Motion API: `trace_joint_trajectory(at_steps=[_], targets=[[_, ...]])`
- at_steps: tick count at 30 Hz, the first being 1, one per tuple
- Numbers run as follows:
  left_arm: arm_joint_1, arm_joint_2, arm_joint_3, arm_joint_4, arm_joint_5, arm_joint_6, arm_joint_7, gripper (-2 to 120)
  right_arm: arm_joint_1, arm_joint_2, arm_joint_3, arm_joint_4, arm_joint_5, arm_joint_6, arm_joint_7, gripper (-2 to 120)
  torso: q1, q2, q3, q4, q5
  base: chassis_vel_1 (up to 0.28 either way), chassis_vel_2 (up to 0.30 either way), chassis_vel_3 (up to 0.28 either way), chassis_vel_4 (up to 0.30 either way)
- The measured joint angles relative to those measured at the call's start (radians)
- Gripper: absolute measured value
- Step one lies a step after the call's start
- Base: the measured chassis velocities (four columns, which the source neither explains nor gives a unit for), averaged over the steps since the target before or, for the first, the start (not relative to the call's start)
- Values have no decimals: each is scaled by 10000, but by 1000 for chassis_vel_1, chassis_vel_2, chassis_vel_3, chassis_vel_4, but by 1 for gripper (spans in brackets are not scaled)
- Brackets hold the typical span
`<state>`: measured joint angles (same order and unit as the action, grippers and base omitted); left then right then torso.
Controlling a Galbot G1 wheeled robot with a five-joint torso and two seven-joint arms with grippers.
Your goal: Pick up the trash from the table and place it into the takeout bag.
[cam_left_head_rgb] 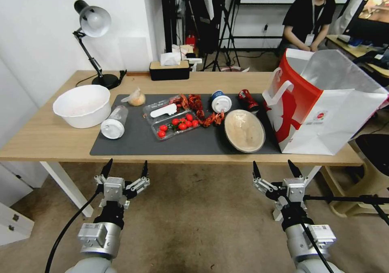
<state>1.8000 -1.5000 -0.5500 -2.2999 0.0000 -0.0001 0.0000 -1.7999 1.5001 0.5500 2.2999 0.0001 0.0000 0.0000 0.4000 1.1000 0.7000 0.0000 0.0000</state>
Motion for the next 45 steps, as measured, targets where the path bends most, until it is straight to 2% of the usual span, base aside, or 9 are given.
trace_joint_trajectory(at_steps=[5, 8, 11, 12, 15, 18, 20, 38, 45], targets=[[-75, 18, 49, 8, -19, 13, -64, 100, 30, -6, 23, -35, 104, 0, -22, 100, -1, 0, -1, 0, 0, 0, 0, 0, 0], [-418, 124, 324, 163, -186, 135, -402, 100, 326, -74, 333, -524, 985, 9, -266, 100, -2, 0, -1, 6, 7, 0, 0, 0, 0], [-792, 191, 529, 248, -299, 195, -596, 100, 468, -100, 497, -743, 1423, 56, -404, 100, 2, -1, 1, -7, -4, 0, 0, 0, 0], [-999, 263, 723, 370, -441, 283, -819, 100, 507, -93, 512, -767, 1495, 122, -448, 100, 1, -2, 0, 5, 11, 0, 0, 0, 0], [-1915, 564, 1502, 810, -1005, 600, -1692, 100, 529, -79, 538, -786, 1520, 224, -487, 100, 0, -2, 0, 0, 0, 0, 0, 0, 0], [-2489, 786, 2005, 1104, -1441, 708, -2189, 100, 529, -70, 545, -778, 1516, 251, -489, 100, 2, -2, 1, -12, -5, 0, 0, 0, 0], [-2578, 831, 2117, 1174, -1540, 676, -2302, 100, 528, -70, 546, -732, 1510, 257, -489, 100, 2, -3, 1, 0, 5, 0, 0, 0, 0], [-2425, 799, 2081, 1244, -1476, 428, -2233, 100, 518, -132, 608, -826, 1645, 461, -537, 100, 0, -1, 0, 0, 1, 0, 0, 0, 0], [-2249, 825, 2025, 1256, -1441, 417, -2055, 100, 723, -365, 549, -710, 4623, -174, -282, 100, 0, 0, -1, 0, 1, 0, 0, 0, 0]])
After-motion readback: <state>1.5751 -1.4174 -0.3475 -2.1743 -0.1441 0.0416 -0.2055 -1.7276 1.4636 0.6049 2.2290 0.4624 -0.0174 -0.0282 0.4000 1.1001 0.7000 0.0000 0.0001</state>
